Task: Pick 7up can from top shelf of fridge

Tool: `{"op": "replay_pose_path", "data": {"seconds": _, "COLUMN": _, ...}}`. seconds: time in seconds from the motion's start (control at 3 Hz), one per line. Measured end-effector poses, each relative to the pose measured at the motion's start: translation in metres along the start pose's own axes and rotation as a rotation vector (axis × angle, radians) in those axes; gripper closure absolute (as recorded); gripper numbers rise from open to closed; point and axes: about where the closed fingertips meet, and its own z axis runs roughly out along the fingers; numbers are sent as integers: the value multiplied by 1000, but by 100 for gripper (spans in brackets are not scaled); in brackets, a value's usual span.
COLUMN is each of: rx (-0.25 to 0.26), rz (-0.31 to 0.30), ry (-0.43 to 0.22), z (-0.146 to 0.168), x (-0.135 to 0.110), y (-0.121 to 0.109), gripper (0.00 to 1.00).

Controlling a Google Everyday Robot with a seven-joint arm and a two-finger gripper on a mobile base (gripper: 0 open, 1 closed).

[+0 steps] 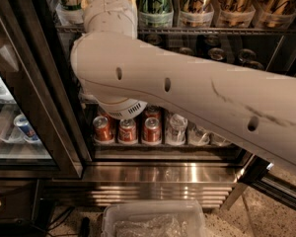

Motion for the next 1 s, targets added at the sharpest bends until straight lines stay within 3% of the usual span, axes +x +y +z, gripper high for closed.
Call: {"op": "replay_pose_path", "data": {"seconds": 1.0, "rx": 37, "rz": 0, "ry": -5, "z": 11, "x": 2, "y": -9, "gripper": 29}}
